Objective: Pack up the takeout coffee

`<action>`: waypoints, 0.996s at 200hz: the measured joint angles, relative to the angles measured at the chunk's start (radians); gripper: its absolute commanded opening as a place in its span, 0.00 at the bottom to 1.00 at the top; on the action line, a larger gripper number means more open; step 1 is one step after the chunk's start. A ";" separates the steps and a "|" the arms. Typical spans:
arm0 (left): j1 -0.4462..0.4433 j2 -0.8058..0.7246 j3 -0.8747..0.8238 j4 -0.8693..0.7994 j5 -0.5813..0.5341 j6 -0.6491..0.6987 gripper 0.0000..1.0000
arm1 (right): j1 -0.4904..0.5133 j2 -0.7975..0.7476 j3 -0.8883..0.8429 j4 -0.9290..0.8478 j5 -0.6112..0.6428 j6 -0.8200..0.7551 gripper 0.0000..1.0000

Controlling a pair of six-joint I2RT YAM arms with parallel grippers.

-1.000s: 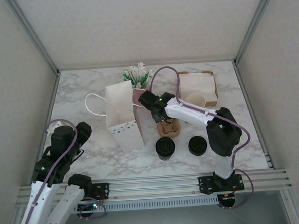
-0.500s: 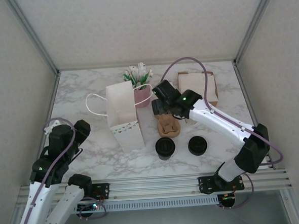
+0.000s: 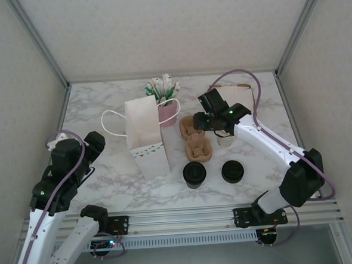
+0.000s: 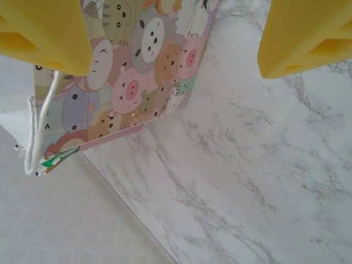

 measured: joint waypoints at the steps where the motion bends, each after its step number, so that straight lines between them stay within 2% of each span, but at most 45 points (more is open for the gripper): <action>1: 0.000 0.000 0.000 0.000 -0.001 0.000 0.82 | 0.000 0.002 0.000 0.001 0.000 -0.002 0.47; 41: 0.000 0.002 0.037 0.004 -0.007 -0.004 0.87 | 0.000 0.099 0.000 0.013 -0.030 -0.016 0.43; 103: 0.001 0.080 0.050 0.035 0.035 -0.007 0.88 | 0.000 0.151 -0.001 0.013 -0.034 -0.036 0.48; 199: 0.003 0.059 0.046 0.043 0.045 -0.011 0.88 | 0.042 0.246 0.000 0.011 -0.034 -0.056 0.52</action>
